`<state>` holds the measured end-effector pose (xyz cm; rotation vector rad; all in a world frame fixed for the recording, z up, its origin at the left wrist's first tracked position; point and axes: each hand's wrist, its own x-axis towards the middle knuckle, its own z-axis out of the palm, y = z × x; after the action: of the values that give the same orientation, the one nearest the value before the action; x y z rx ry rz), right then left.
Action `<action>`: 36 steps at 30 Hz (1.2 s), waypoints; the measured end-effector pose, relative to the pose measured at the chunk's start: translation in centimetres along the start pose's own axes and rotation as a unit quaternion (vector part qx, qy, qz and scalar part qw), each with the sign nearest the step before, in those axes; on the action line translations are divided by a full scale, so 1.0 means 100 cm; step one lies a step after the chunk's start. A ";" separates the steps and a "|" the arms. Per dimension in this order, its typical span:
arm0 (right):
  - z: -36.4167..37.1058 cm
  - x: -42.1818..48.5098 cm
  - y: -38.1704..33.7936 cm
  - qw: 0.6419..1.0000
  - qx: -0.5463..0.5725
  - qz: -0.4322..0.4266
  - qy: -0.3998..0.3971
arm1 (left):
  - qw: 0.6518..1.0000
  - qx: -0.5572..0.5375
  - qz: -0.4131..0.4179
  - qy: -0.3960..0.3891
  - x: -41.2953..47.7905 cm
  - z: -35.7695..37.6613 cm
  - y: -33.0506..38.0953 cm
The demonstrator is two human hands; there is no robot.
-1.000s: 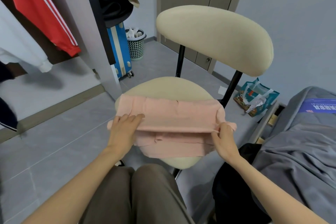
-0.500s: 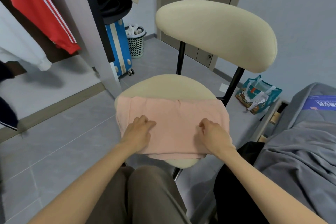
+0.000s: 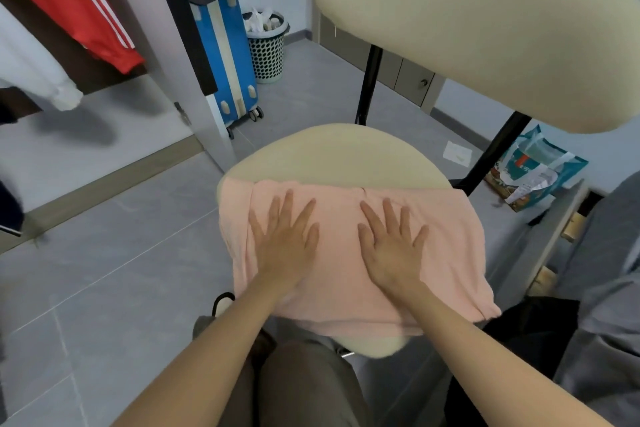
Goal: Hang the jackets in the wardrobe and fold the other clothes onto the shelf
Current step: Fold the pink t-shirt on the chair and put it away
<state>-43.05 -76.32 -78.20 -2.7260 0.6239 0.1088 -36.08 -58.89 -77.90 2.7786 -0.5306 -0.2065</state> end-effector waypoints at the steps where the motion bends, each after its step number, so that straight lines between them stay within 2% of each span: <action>1: -0.001 0.005 0.001 1.000 0.006 0.019 -0.005 | 0.999 -0.028 -0.020 0.001 0.005 -0.004 -0.007; 4: -0.006 0.013 -0.003 0.999 0.019 0.044 -0.027 | 0.999 -0.042 -0.001 0.034 0.013 -0.021 -0.025; 6: -0.009 0.013 -0.009 0.999 0.029 0.027 -0.014 | 0.991 -0.042 0.017 0.127 0.014 -0.034 -0.037; 8: -0.010 0.010 -0.018 0.999 0.027 -0.019 0.016 | 0.976 -0.080 -0.041 0.198 0.017 -0.045 -0.049; 10: -0.009 0.008 -0.033 0.997 0.012 -0.070 0.023 | 0.964 -0.133 -0.140 0.183 0.025 -0.053 -0.061; 12: -0.005 0.007 -0.052 0.995 0.004 -0.101 0.006 | 0.955 -0.181 -0.198 0.124 0.034 -0.057 -0.068; 17: 0.003 0.012 -0.085 0.992 -0.011 -0.124 -0.019 | 0.938 -0.249 -0.233 0.066 0.055 -0.059 -0.071; 20: 0.006 0.018 -0.091 0.991 -0.020 -0.126 -0.035 | 0.892 -0.363 -0.253 0.097 0.064 -0.060 -0.072; 24: 0.012 0.023 -0.084 0.993 -0.031 -0.088 -0.077 | 0.861 -0.381 -0.288 0.177 0.070 -0.066 -0.095; 28: 0.010 0.026 -0.071 0.995 -0.045 -0.053 -0.075 | 0.908 -0.294 -0.250 0.162 0.065 -0.066 -0.115; 32: 0.007 0.025 -0.067 0.996 -0.039 -0.062 -0.049 | 0.930 -0.213 -0.229 0.193 0.055 -0.063 -0.087; 34: 0.005 0.024 -0.065 0.995 -0.017 -0.091 -0.029 | 0.950 -0.175 -0.144 0.213 0.045 -0.060 -0.062; 36: 0.002 0.027 -0.058 0.994 0.009 -0.110 -0.014 | 0.977 -0.142 -0.018 0.157 0.034 -0.050 -0.031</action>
<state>-38.13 -72.44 -76.96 -2.7499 0.3126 0.0881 -30.97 -56.09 -74.48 2.4767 -0.3413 0.1385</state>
